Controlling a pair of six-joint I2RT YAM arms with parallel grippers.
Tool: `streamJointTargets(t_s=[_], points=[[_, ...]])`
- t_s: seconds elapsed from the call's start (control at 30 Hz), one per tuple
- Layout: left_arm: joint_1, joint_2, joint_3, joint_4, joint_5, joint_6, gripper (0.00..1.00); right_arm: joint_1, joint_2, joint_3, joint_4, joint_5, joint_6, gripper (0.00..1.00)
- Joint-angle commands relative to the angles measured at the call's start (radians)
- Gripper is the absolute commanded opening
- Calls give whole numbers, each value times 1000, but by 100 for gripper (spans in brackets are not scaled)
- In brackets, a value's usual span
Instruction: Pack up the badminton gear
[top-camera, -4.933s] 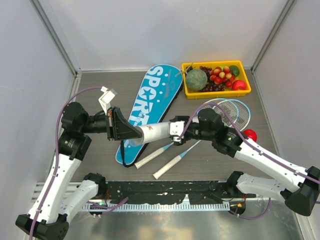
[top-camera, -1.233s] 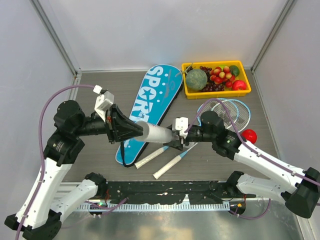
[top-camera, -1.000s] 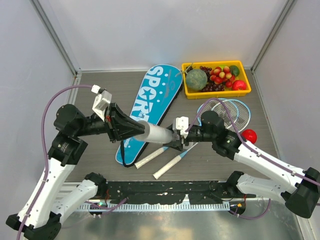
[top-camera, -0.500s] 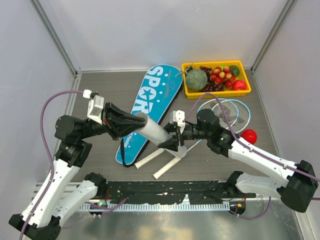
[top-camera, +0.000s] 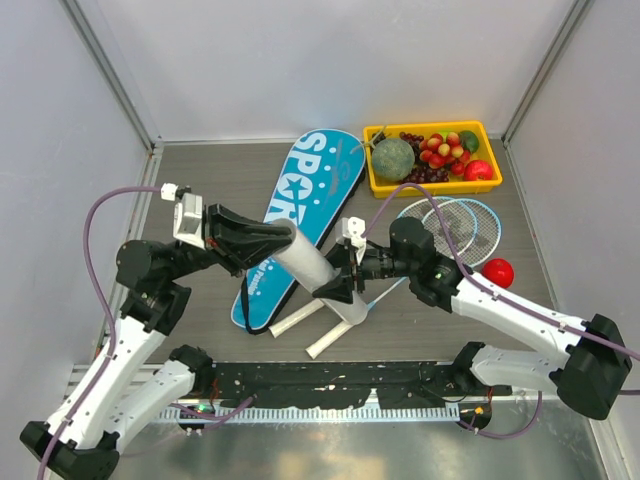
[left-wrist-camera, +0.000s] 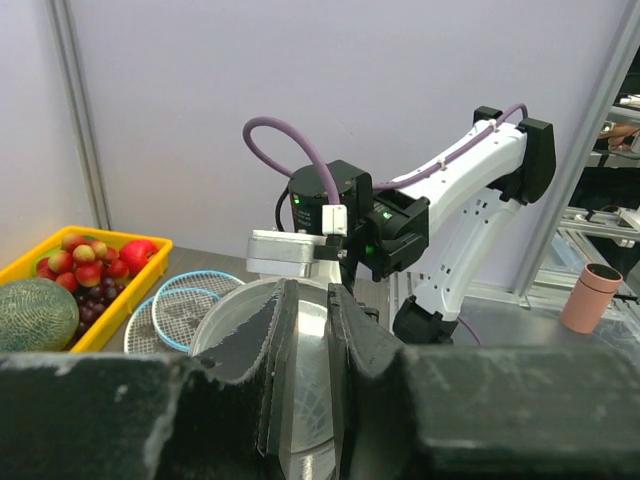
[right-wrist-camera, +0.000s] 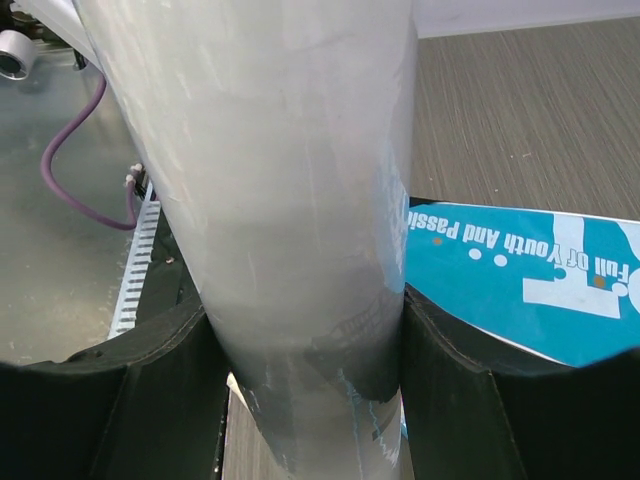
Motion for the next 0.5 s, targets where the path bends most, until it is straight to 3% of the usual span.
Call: streamJointTargets(t_s=[0.0,0.3,0.47], points=[[-40,53,-14,-435,91,112,21,15,-50,149,446,-24,87,39],[-40,59,85,-760,-8,226,20,15,-78,146,306,-4,-52,39],[-40,72,234,-827,-7,160,24,15,-111,155,185,21,-166,39]])
